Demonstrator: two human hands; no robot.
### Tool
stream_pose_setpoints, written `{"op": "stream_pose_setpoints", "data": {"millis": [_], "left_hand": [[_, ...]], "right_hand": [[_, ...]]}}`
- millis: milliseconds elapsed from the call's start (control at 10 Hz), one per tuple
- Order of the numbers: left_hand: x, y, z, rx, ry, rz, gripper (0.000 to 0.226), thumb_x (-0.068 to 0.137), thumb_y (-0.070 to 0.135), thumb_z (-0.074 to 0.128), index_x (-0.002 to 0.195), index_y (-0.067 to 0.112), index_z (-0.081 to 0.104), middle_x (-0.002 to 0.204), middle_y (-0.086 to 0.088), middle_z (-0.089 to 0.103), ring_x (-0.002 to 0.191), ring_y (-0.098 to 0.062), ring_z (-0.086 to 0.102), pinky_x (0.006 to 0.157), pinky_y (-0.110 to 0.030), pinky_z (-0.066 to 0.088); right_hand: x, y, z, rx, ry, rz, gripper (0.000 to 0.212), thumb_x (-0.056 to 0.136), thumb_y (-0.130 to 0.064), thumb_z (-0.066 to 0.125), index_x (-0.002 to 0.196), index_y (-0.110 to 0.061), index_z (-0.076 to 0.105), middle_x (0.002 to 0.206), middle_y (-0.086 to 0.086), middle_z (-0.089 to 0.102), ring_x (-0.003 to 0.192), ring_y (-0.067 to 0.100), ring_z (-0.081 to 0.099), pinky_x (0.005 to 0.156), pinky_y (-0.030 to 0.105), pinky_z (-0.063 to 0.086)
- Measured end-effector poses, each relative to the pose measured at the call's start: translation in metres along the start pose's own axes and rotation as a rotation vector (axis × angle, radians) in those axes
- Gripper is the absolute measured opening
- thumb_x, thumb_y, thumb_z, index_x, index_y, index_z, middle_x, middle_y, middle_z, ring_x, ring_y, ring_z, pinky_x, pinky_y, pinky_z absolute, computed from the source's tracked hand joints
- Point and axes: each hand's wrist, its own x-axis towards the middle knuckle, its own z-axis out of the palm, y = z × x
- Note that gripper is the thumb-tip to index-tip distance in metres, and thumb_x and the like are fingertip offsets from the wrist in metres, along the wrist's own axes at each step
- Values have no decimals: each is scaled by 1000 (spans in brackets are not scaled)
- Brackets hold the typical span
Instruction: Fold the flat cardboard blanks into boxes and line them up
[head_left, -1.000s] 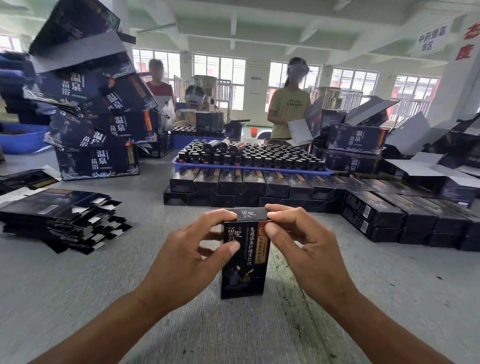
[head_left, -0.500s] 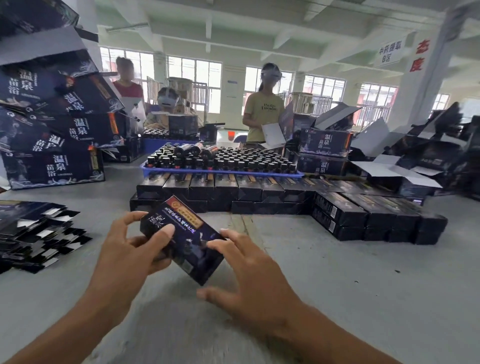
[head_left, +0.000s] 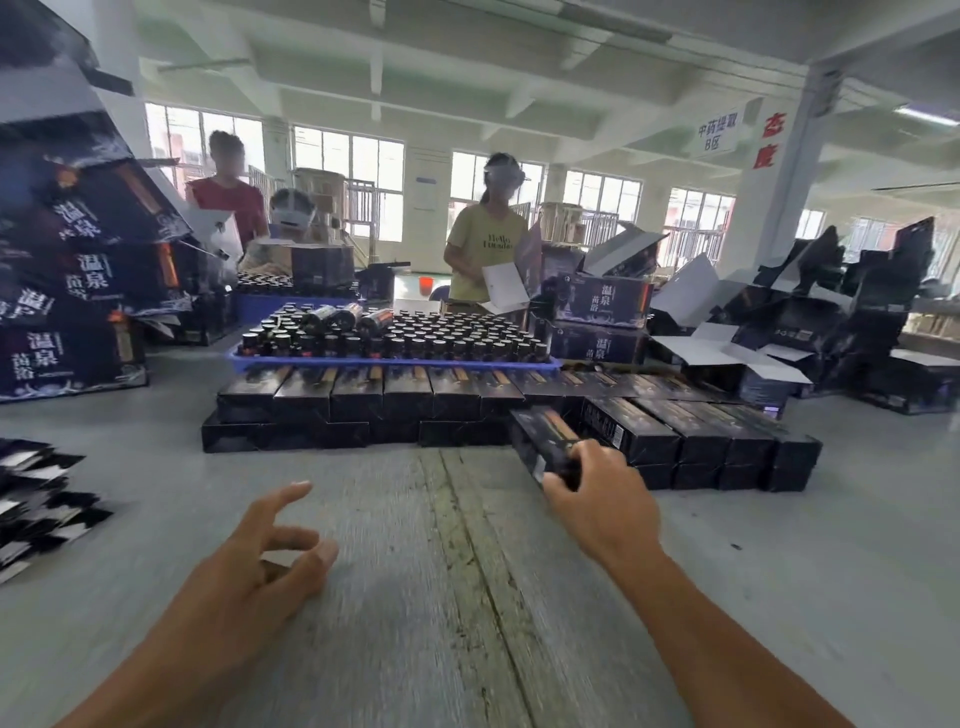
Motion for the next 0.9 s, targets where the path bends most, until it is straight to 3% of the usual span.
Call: {"op": "stream_pose_setpoints", "data": {"millis": [100, 200, 300, 400, 500, 600, 800, 900], "left_hand": [[0, -1, -1, 27, -13, 4, 48, 67, 62, 63, 111, 68, 44, 110, 9, 69, 83, -10, 74, 84, -43, 58], [-1, -3, 0, 89, -35, 12, 47, 69, 62, 61, 115, 59, 48, 105, 12, 71, 88, -6, 73, 85, -36, 57], [-1, -5, 1, 134, -43, 39, 39, 80, 52, 65, 116, 55, 51, 100, 15, 73, 88, 1, 69, 80, -23, 52], [1, -8, 3, 159, -39, 63, 35, 88, 37, 69, 116, 52, 52, 98, 31, 69, 87, 3, 68, 77, -21, 48], [1, -10, 4, 182, -41, 76, 35, 89, 37, 69, 113, 56, 52, 98, 37, 66, 90, 3, 67, 80, -21, 47], [1, -14, 5, 180, -35, 104, 36, 88, 34, 71, 112, 54, 54, 98, 32, 69, 89, 9, 66, 79, -22, 47], [8, -24, 8, 181, -19, 114, 40, 87, 28, 74, 110, 56, 57, 96, 27, 72, 87, 9, 66, 79, -22, 47], [11, -25, 10, 187, -18, 102, 44, 84, 26, 77, 98, 65, 59, 95, 26, 72, 87, 9, 66, 76, -16, 47]], "right_hand": [[12, 25, 6, -124, -57, 132, 46, 95, -55, 49, 131, -26, 55, 132, 7, 54, 117, 29, 51, 96, 43, 49], [15, 30, 10, -182, 5, 170, 43, 98, -52, 51, 133, -28, 59, 135, 7, 49, 124, 31, 43, 98, 44, 43], [14, 26, 11, -201, 35, 170, 40, 99, -48, 52, 134, -30, 60, 130, 7, 52, 120, 30, 47, 96, 43, 44], [13, 26, 13, -137, -27, 144, 45, 100, -45, 49, 141, -28, 50, 128, 6, 60, 119, 29, 55, 96, 43, 47], [14, 27, 14, -72, -87, 141, 54, 99, -44, 49, 148, -24, 38, 131, 6, 61, 121, 30, 55, 98, 45, 48], [13, 25, 13, -59, -92, 158, 58, 100, -44, 49, 150, -21, 31, 132, 7, 61, 122, 31, 56, 99, 47, 47], [10, 20, 5, 44, -9, 164, 33, 98, -33, 52, 127, -18, 45, 99, -1, 64, 89, 21, 63, 76, 37, 53], [9, 17, 3, 58, 10, 125, 19, 98, -32, 53, 113, -20, 49, 84, -6, 57, 75, 16, 59, 65, 31, 47]]}}
